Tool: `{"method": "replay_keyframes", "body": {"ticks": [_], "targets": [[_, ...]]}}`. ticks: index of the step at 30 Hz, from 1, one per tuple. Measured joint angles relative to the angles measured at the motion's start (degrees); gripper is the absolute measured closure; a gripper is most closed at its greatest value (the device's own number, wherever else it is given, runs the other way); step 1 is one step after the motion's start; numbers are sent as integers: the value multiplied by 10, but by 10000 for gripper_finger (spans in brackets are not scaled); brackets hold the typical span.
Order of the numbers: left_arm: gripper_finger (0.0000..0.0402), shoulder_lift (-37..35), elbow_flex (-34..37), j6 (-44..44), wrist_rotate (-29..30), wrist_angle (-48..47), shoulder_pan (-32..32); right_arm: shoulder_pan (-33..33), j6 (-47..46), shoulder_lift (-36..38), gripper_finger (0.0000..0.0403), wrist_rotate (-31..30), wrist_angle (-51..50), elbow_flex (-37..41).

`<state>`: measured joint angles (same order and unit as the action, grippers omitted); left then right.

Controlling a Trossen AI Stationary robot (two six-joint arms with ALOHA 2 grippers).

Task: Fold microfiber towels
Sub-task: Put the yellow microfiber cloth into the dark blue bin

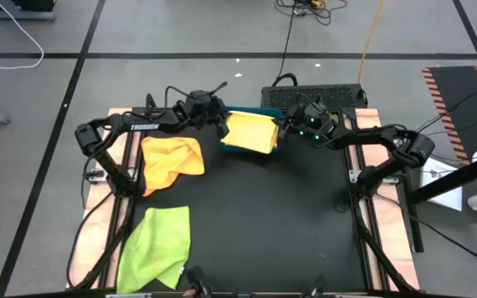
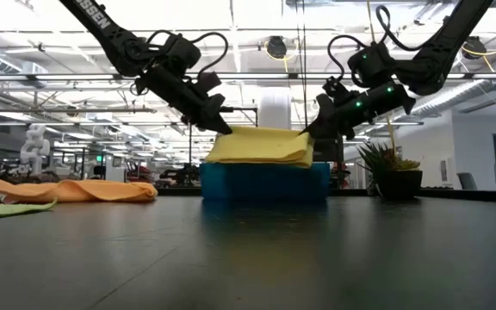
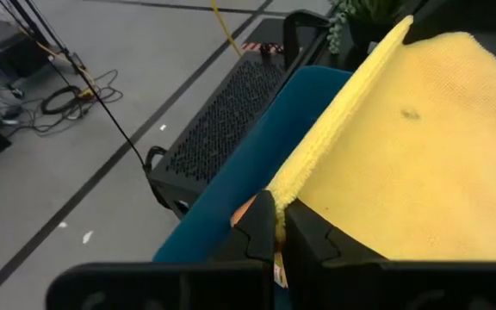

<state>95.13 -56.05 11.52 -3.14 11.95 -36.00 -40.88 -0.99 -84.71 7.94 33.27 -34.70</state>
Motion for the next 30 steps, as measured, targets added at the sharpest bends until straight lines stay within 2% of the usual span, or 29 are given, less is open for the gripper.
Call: {"method": "replay_keyframes", "body": {"ticks": [9,22,26,30], "targets": [[392,3,0,10,4,23,-1,-7,36,-6,403,-19,2,-2],[392,103,0,17,7,100,-6,-19,89,-36,403,-39,3,0],[392,106,0,8,6,99,-5,-21,108,-36,396,-40,5,0],[391,102,2,-2,17,88,-4,-23,118,-35,384,-65,2,0]]}}
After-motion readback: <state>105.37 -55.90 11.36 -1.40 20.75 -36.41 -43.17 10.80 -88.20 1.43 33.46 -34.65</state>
